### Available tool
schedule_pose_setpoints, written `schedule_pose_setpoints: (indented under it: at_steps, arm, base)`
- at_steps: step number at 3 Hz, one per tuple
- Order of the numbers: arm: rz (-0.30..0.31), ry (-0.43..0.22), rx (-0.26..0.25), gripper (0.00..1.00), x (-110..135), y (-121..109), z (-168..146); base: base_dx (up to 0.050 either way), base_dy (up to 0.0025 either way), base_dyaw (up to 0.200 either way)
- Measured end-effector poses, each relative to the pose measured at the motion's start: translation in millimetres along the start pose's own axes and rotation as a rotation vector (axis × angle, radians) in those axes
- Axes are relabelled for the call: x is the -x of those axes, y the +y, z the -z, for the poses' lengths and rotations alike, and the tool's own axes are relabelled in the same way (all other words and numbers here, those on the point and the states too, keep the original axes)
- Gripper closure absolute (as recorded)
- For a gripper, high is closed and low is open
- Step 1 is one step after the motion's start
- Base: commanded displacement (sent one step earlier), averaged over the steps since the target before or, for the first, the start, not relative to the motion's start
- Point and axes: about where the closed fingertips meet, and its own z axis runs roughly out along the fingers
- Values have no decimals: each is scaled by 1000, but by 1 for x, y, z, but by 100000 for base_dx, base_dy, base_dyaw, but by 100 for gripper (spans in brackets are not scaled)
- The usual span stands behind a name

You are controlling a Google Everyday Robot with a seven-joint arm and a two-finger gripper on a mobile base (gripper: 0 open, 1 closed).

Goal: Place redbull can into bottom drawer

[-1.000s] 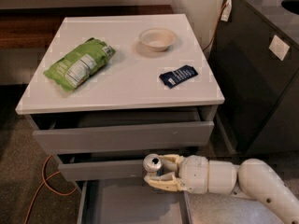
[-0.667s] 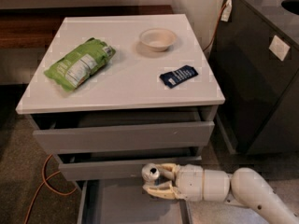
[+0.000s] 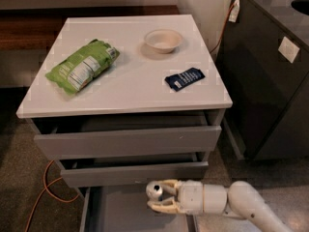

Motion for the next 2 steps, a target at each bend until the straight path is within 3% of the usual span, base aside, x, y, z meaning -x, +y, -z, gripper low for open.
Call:
schedule_pose_setpoints:
  at_steps: [1, 2]
  arm:
    - [2, -36, 14, 100, -62, 2, -17]
    - [2, -36, 14, 100, -62, 2, -17]
  base:
    - [0, 0, 0]
    - [0, 0, 0]
